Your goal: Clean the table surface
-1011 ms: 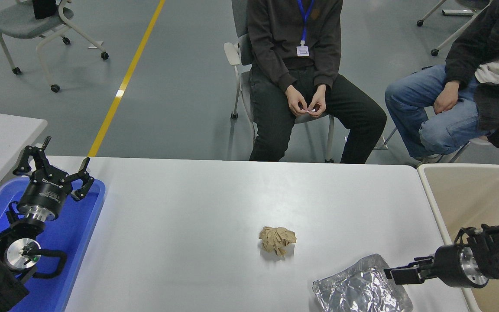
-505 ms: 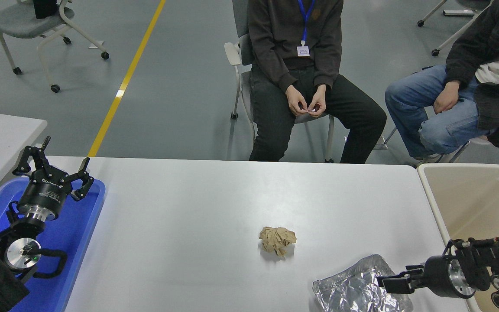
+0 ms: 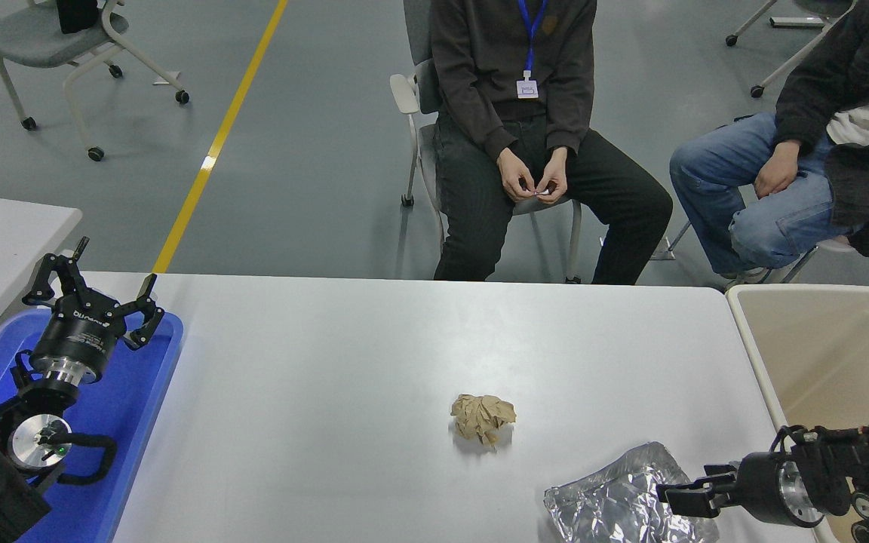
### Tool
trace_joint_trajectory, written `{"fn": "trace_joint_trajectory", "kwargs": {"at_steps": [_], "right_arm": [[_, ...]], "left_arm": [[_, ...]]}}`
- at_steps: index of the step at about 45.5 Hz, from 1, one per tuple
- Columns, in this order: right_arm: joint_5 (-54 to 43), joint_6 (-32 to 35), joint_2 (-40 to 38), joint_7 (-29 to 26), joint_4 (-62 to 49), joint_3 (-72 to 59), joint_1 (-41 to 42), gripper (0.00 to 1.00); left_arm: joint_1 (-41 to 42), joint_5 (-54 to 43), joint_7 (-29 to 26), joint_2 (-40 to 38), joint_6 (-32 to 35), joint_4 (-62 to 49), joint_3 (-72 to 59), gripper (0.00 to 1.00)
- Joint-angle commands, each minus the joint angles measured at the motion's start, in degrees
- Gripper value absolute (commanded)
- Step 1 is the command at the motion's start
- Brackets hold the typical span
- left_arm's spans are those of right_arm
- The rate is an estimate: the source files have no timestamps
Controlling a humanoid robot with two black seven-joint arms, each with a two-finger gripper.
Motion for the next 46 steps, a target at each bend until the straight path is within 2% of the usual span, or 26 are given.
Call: {"fn": "trace_joint_trajectory", "kwargs": {"at_steps": [1,2,5,6,8,10,12,46], "right_arm": [[0.0,-0.5,0.0,0.8,-0.2,-2.4,0.6,0.38],[0.0,-0.5,0.0,0.8,-0.2,-2.5,0.6,0.39],[0.0,-0.4,0.0,0.8,-0.2,-2.6,0.2,0.55],[0.0,-0.4,0.0,0.8,-0.1,-2.7,0.2,0.53],[-0.1,-0.4,0.0,1.2,-0.2,-3.0,0.2,0.38],[-0.2,-0.4,0.0,1.5,-0.3,-3.5,0.6,0.30],[-0.2,-0.4,0.0,1.5,-0.6,-3.7,0.6,0.01],[2.0,-0.3,-0.7,1.6,-0.7,-3.7,5.5,0.00]], "left_arm": [[0.0,0.0,0.0,0.0,0.0,0.0,0.0,1.00],[0.0,0.0,0.0,0.0,0.1,0.0,0.0,1.00],[0.0,0.0,0.0,0.0,0.1,0.0,0.0,1.00],[0.0,0.0,0.0,0.0,0.0,0.0,0.0,1.00],[0.0,0.0,0.0,0.0,0.1,0.0,0.0,1.00],[0.0,0.0,0.0,0.0,0.1,0.0,0.0,1.00],[0.0,0.0,0.0,0.0,0.1,0.0,0.0,1.00],[0.0,0.0,0.0,0.0,0.0,0.0,0.0,1.00]]}}
